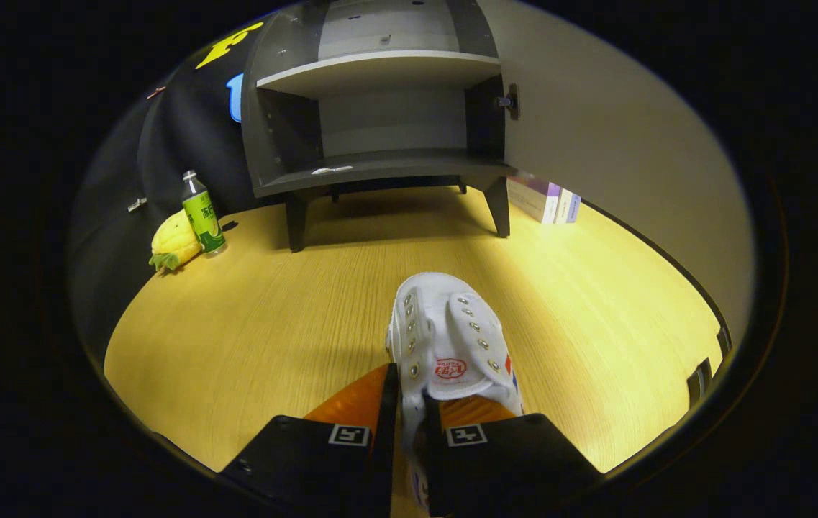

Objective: Open the shoe cabinet door, grab the shoes and put them into the shoe cabinet, then close the shoe cabinet door.

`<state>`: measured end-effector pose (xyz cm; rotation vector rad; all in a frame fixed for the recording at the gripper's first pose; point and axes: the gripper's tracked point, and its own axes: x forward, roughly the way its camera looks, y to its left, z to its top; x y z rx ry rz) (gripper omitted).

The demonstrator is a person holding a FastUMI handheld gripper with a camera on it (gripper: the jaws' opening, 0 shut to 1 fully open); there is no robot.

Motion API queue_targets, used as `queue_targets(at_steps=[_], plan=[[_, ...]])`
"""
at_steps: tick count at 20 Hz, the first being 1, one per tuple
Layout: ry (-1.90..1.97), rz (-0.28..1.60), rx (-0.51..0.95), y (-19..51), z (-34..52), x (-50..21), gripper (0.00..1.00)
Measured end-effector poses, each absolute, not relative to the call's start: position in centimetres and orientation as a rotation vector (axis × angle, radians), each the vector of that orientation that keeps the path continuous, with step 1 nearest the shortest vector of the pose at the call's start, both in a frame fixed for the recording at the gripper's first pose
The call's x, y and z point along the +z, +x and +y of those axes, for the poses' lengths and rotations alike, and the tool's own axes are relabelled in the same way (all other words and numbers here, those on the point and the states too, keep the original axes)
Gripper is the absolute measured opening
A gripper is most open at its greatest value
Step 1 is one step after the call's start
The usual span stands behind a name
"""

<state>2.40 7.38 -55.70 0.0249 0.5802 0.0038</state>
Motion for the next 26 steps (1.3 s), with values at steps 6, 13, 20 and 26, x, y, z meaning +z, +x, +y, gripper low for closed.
queue_targets(at_steps=[6,13,20,26], plan=[[0.016,0.61,0.059,3.3,7.7,-54.7,0.06],[0.054,0.56,0.054,3.2,5.8,-47.3,0.06],[0.061,0.465,0.076,3.8,6.4,-34.1,0.06],[0.046,0.38,0.115,7.3,8.8,-23.4,0.06]])
